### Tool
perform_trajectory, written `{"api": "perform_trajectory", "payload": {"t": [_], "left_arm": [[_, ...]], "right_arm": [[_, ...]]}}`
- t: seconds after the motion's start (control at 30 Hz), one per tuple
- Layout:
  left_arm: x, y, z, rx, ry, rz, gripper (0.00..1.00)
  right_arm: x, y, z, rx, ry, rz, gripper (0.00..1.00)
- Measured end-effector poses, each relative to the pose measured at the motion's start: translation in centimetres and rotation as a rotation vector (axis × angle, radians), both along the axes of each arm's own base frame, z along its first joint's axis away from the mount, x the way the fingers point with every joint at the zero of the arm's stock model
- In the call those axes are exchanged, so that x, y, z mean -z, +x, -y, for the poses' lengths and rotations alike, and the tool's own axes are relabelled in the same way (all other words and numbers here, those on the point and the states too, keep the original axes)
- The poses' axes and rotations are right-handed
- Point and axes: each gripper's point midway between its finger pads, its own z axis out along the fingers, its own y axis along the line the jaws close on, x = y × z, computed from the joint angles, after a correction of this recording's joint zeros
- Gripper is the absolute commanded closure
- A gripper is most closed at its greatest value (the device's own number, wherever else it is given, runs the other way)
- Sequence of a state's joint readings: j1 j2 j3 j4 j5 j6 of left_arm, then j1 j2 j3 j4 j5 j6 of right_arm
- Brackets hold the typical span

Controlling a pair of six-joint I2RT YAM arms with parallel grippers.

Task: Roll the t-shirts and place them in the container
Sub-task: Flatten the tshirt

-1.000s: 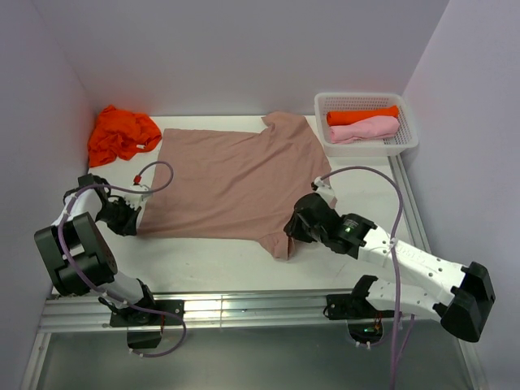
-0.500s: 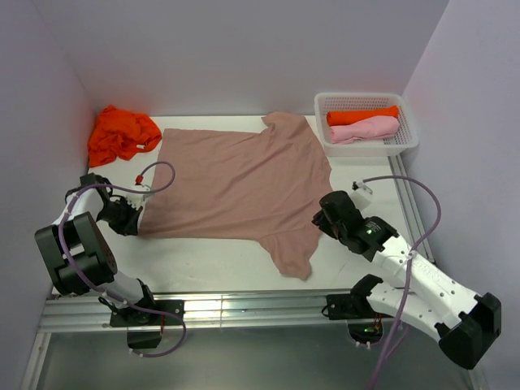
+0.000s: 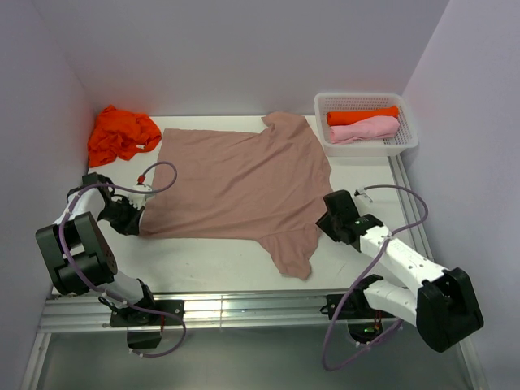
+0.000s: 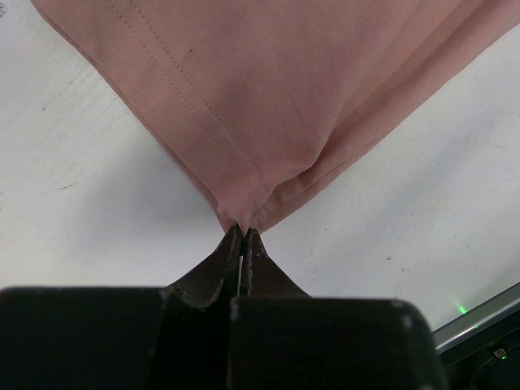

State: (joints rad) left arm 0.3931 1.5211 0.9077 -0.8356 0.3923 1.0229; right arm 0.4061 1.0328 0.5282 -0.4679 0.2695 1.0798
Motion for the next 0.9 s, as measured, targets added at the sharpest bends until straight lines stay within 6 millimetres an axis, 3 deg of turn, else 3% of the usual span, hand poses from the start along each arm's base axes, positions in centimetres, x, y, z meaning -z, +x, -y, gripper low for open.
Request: {"api": "perform_trajectory", "payload": {"t": [0.27, 0.4, 0.5, 0.7, 0.83, 0.9], "left_arm": [[0.0, 0.1, 0.0, 0.000, 0.000, 0.002, 1.00], [-0.2, 0.2, -0.1, 0.000, 0.002, 0.006, 1.00], [-0.2, 0.3, -0.1, 0.000, 0.003, 0.009, 1.00], [0.0, 0.3, -0.1, 0.000, -0.002, -0.002, 1.00], [0.2, 0.3, -0.1, 0.001, -0.006, -0.008, 1.00], [0.2, 0.2, 0.0, 0.001, -0.006, -0.009, 1.00]], "right_arm": [[2.3, 0.6, -0.8, -0.013, 0.018, -0.054, 0.59], [2.7, 0.6, -0.7, -0.012, 0.017, -0.065, 0.81], [2.3, 0.5, -0.2, -0.002, 0.013, -0.059, 0.90], [0.3, -0.3, 1.8, 0.043, 0.005, -0.008, 0.88], [0.2, -0.9, 2.3, 0.052, -0.007, -0.022, 0.85], [0.6, -1.3, 2.5, 0.051, -0.013, -0.040, 0.79]]}}
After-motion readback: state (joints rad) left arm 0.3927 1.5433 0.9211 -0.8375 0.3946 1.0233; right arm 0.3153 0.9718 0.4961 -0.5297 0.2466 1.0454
